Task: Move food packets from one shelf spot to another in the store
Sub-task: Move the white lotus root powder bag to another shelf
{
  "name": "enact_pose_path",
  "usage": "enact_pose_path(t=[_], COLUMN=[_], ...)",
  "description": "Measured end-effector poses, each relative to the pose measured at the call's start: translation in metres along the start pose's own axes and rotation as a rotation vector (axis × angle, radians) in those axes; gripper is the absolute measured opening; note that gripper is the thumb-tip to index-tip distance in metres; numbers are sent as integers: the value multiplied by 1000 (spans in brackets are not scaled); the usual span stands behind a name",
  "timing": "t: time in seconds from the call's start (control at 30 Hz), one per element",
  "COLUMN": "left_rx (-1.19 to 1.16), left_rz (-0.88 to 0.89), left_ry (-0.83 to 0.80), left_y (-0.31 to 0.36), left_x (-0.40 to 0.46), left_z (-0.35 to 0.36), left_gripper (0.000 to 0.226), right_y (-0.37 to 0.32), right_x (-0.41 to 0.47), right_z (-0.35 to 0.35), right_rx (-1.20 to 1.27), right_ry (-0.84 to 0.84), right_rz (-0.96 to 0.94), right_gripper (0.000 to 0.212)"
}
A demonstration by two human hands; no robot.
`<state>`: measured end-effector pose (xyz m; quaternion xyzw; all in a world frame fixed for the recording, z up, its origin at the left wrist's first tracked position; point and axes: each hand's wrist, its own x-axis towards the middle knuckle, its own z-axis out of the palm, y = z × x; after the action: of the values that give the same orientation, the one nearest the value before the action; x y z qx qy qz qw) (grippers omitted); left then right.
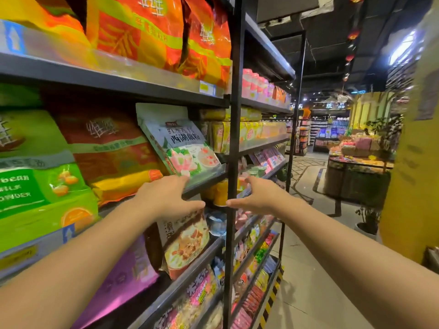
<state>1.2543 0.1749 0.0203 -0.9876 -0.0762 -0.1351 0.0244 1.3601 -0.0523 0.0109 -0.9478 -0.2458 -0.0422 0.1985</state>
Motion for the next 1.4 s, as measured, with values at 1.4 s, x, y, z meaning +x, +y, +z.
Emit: enact_pose_path(t=[1.4], left_rx=[-490], left_rz=[-803], left_ry=[230], left_y=[-30], left_x=[207], left_z=[51], left_gripper=[66], right_y=[-5], right_x=[403], right_z=[42], right_rx=[272], right_ry=[-236], right_rz=[-399], right_gripper=[159])
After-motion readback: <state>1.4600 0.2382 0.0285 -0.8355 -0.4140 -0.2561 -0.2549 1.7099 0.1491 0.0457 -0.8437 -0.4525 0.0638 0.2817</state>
